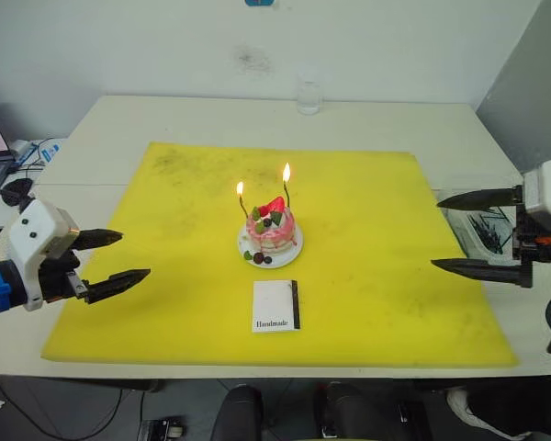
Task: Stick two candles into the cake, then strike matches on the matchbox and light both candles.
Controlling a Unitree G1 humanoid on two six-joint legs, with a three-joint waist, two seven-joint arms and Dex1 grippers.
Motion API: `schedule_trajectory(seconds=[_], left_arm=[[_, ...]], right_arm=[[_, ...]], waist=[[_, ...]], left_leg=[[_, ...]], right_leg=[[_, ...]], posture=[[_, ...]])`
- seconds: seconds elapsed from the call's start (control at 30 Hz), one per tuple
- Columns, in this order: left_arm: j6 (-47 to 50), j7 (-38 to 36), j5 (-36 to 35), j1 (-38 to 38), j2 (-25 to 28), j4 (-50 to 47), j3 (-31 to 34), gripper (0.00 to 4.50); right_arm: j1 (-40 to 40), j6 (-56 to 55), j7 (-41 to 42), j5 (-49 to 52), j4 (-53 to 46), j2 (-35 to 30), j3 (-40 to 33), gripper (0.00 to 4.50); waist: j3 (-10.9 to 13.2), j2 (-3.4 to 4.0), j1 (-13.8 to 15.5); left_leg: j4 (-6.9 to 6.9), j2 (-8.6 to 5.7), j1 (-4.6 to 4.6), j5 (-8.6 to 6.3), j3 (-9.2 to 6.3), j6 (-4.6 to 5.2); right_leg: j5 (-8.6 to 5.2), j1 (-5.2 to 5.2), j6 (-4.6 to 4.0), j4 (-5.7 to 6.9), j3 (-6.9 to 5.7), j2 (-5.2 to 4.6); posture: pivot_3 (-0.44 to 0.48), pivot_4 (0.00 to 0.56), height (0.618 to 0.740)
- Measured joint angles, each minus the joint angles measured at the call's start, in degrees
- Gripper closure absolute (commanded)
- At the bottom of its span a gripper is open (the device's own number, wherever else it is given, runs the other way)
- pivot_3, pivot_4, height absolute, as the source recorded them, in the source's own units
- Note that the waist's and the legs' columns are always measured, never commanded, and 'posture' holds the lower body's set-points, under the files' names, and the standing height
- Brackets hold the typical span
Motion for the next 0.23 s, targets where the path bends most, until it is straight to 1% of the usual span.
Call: schedule_trajectory(seconds=[0.23], left_arm=[[0.3, 1.0, 1.1, -4.9, -1.6, 0.5, -1.0, 0.02]], right_arm=[[-0.2, -0.7, 1.2, -0.2, 1.0, -0.1, 0.0, 0.0]], waist=[[0.0, 0.0, 0.0]], left_leg=[[-0.16, 0.0, 0.02, 0.0, 0.0, 0.0]], right_leg=[[-0.01, -0.04, 0.07, 0.03, -0.03, 0.03]], posture=[[0.0, 0.15, 0.74]])
